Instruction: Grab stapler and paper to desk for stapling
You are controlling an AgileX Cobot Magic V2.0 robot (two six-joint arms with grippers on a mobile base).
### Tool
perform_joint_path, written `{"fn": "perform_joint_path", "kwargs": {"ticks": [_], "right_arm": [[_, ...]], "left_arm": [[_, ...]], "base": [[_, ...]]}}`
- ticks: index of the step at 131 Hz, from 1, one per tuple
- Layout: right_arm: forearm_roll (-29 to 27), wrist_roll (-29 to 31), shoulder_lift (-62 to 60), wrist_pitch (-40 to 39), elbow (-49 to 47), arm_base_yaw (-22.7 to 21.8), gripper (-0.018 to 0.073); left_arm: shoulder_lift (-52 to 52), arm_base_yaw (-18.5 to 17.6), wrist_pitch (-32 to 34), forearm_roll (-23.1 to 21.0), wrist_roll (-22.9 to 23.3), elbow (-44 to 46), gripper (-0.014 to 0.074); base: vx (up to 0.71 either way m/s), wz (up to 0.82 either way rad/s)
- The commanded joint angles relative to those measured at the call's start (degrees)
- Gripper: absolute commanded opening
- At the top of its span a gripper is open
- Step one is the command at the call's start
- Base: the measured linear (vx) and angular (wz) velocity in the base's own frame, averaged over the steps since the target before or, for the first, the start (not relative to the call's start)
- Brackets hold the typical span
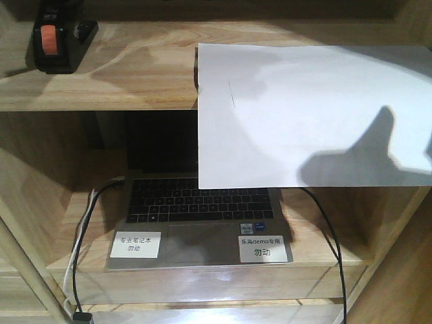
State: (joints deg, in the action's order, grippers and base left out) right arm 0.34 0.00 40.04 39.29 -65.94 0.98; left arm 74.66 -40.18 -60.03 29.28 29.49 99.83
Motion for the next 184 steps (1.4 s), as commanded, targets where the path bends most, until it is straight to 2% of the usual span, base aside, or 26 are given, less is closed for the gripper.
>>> {"fn": "perform_joint_path", "kwargs": {"ticks": [1,28,67,91,114,134,152,170,181,184], "right_arm": [[0.20,0.32,0.33,-4.03,-1.53,-0.38,0.0420],[0.20,0.32,0.33,-4.03,-1.53,-0.38,0.0420],[0.20,0.32,0.33,-4.03,-1.53,-0.38,0.0420],[0.20,0.32,0.33,-4.03,-1.53,-0.38,0.0420],[0.20,0.32,0.33,-4.03,-1.53,-0.38,0.0420],[0.20,0.32,0.33,-4.03,-1.53,-0.38,0.0420],[0.20,0.32,0.33,-4.03,-1.53,-0.38,0.0420],[0.20,0.32,0.33,-4.03,-1.53,-0.38,0.0420],[0.20,0.32,0.33,-4.03,-1.53,-0.38,0.0420],[0.20,0.32,0.33,-4.03,-1.53,-0.38,0.0420]], "left_arm": [[2.43,-0.17,-1.09,4.40,1.00,6.61,0.0701],[9.55,4.26,-4.95,3.91,1.05,14.38,0.0696],[14.05,11.17,-1.72,-2.07,1.00,14.78,0.0680],[15.75,12.90,-1.06,-4.92,0.81,14.73,0.0675],[16.22,13.55,-1.26,-5.02,0.81,14.73,0.0632],[16.28,13.55,-1.19,-4.99,0.43,14.73,0.0533],[16.28,13.55,-1.30,-5.05,0.43,14.73,0.0384],[16.28,13.55,-1.30,-5.05,0.43,14.73,0.0164],[16.28,13.55,-1.58,-5.05,0.43,14.73,-0.0003],[16.28,13.55,-1.70,-5.05,0.35,14.73,-0.0009]], "base": [[0.00,0.00],[0.00,0.00],[0.00,0.00],[0.00,0.00],[0.00,0.00],[0.00,0.00],[0.00,0.00],[0.00,0.00],[0.00,0.00],[0.00,0.00]]}}
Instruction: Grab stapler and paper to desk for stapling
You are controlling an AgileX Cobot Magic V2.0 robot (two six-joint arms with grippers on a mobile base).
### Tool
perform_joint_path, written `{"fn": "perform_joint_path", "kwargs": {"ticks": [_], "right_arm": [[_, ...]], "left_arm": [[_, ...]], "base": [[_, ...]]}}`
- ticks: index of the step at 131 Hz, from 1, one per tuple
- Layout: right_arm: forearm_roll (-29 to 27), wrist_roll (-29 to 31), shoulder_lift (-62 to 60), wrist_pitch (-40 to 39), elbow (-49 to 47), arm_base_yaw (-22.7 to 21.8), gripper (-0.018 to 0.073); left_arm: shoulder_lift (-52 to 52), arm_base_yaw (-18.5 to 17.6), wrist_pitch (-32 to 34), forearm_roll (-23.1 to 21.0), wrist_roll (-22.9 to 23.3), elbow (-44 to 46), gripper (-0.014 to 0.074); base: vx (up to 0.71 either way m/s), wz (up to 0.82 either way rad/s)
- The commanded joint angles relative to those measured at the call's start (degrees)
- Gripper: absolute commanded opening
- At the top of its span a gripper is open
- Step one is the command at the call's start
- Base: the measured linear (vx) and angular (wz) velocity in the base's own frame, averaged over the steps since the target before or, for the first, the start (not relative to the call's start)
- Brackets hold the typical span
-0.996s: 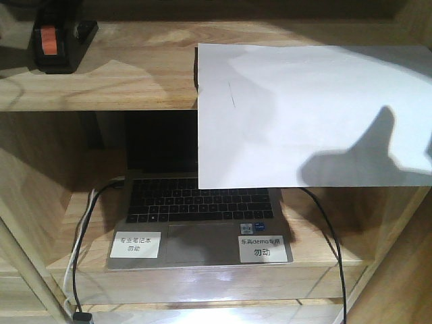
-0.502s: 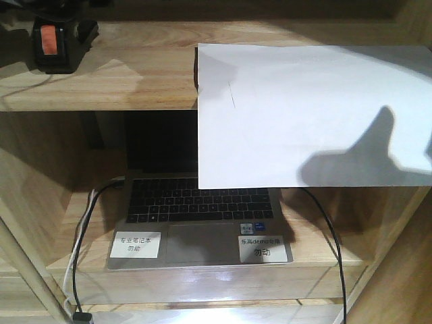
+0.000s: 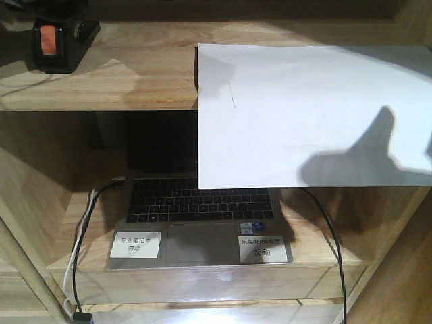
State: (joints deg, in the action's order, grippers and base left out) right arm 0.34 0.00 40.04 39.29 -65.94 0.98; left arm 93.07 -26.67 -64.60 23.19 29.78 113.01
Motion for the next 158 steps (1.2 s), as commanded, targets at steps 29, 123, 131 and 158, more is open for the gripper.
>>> {"fn": "perform_joint_path", "kwargs": {"ticks": [29,123,131,158], "right_arm": [[0.20,0.32,0.33,-4.03,-1.53,-0.38,0.0420],[0.20,0.32,0.33,-4.03,-1.53,-0.38,0.0420],[0.20,0.32,0.33,-4.03,-1.53,-0.38,0.0420],[0.20,0.32,0.33,-4.03,-1.53,-0.38,0.0420]], "left_arm": [[-2.84,0.05,4.17,0.72,-3.62,1.56,-0.0008],[-36.04,-0.14,32.47,-19.18,-24.84,-33.76,-0.0006],[-39.24,-0.14,32.01,-20.25,-25.42,-37.11,-0.0006],[-50.63,-0.14,31.86,-22.01,-25.42,-47.12,-0.0006]], "base": [[0.00,0.00],[0.00,0.00],[0.00,0.00],[0.00,0.00]]}}
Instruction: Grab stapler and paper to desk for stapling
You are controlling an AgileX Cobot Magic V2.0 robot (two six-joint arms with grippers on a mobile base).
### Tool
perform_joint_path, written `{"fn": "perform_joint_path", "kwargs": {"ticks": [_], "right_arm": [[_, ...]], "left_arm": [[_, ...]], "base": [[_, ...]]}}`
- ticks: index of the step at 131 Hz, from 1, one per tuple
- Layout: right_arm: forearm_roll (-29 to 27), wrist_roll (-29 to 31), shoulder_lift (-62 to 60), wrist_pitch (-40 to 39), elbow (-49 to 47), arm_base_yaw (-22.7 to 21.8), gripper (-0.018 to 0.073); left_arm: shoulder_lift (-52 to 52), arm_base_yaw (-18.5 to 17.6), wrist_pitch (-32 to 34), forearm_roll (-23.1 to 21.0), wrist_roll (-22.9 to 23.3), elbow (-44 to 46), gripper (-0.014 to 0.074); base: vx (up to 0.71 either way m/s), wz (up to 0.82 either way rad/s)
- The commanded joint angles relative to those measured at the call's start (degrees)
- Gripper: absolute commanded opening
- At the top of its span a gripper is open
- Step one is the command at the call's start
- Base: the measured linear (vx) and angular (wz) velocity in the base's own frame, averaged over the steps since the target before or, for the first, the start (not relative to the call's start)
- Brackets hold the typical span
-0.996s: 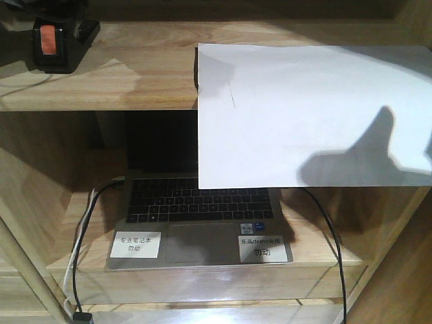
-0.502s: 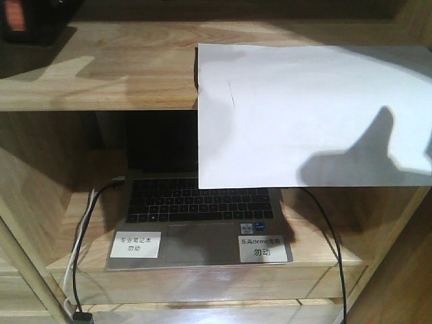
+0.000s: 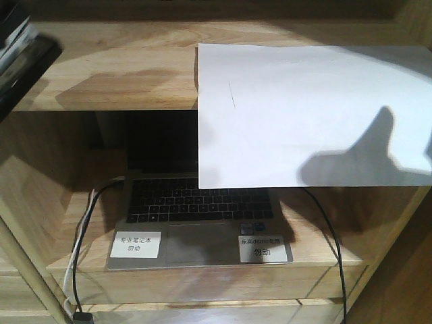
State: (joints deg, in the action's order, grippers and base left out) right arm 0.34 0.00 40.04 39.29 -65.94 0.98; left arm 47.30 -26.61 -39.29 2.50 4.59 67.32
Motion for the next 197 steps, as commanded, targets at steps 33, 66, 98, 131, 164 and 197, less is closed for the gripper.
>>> {"fn": "perform_joint_path", "kwargs": {"ticks": [33,66,98,131,164,197], "right_arm": [[0.20,0.32,0.33,-4.03,-1.53,-0.38,0.0420],[0.20,0.32,0.33,-4.03,-1.53,-0.38,0.0420],[0.20,0.32,0.33,-4.03,-1.53,-0.38,0.0420],[0.20,0.32,0.33,-4.03,-1.53,-0.38,0.0420],[0.20,0.32,0.33,-4.03,-1.53,-0.38,0.0420],[0.20,0.32,0.33,-4.03,-1.53,-0.38,0.0420]], "left_arm": [[-19.45,-0.21,6.07,-9.39,-6.15,-12.65,-0.0006],[-31.11,-0.21,3.35,-14.31,-8.86,-20.30,-0.0006],[-38.35,-0.21,-3.68,-14.12,-8.86,-21.57,-0.0006],[-39.78,-0.21,-5.79,-14.12,-8.86,-21.51,-0.0006],[-39.78,-0.21,-5.74,-14.12,-8.86,-21.51,-0.0006],[-39.78,-0.21,-5.74,-14.12,-8.86,-21.51,-0.0006]], "base": [[0.00,0.00],[0.00,0.00],[0.00,0.00],[0.00,0.00],[0.00,0.00],[0.00,0.00]]}}
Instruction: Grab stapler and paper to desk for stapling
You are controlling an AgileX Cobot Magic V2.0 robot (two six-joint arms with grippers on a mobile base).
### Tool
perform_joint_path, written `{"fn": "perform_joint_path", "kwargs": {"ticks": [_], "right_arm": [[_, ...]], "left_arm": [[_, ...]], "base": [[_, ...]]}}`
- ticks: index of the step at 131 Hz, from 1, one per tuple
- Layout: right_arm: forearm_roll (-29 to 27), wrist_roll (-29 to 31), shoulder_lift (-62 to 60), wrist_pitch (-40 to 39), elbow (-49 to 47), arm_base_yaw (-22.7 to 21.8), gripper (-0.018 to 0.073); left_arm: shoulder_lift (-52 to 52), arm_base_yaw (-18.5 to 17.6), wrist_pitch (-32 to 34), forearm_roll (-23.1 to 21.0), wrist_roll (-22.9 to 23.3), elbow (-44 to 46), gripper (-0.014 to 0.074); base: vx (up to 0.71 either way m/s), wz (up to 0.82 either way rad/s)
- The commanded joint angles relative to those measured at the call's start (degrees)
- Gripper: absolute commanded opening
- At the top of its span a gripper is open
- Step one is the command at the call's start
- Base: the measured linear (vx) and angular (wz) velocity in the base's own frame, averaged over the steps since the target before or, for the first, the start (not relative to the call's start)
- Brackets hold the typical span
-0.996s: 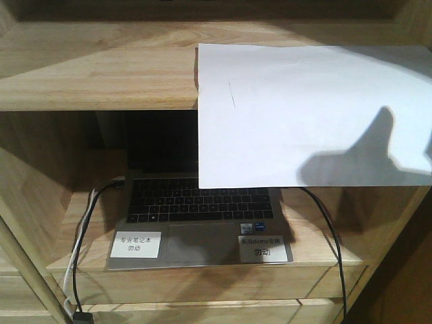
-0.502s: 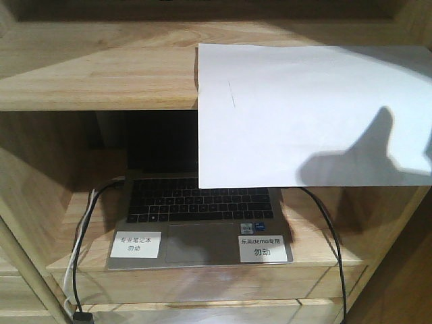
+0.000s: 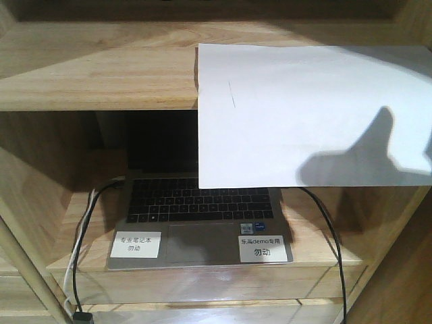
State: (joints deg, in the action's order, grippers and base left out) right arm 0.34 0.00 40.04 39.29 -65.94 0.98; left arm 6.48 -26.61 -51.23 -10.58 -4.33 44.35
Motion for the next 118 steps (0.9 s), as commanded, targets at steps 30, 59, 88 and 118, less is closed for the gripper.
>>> {"fn": "perform_joint_path", "kwargs": {"ticks": [30,59,88,118], "right_arm": [[0.20,0.32,0.33,-4.03,-1.53,-0.38,0.0420],[0.20,0.32,0.33,-4.03,-1.53,-0.38,0.0420],[0.20,0.32,0.33,-4.03,-1.53,-0.38,0.0420],[0.25,0.00,0.33,-4.03,-1.53,-0.38,0.0465]], "left_arm": [[1.04,-0.21,6.20,-1.04,0.06,1.47,-0.0006],[1.04,-0.21,6.20,-1.04,0.06,1.47,-0.0006],[1.04,-0.21,6.20,-1.04,0.06,1.47,-0.0006],[1.04,-0.21,6.20,-1.04,0.06,1.47,-0.0006]], "base": [[0.00,0.00],[0.00,0.00],[0.00,0.00],[0.00,0.00]]}}
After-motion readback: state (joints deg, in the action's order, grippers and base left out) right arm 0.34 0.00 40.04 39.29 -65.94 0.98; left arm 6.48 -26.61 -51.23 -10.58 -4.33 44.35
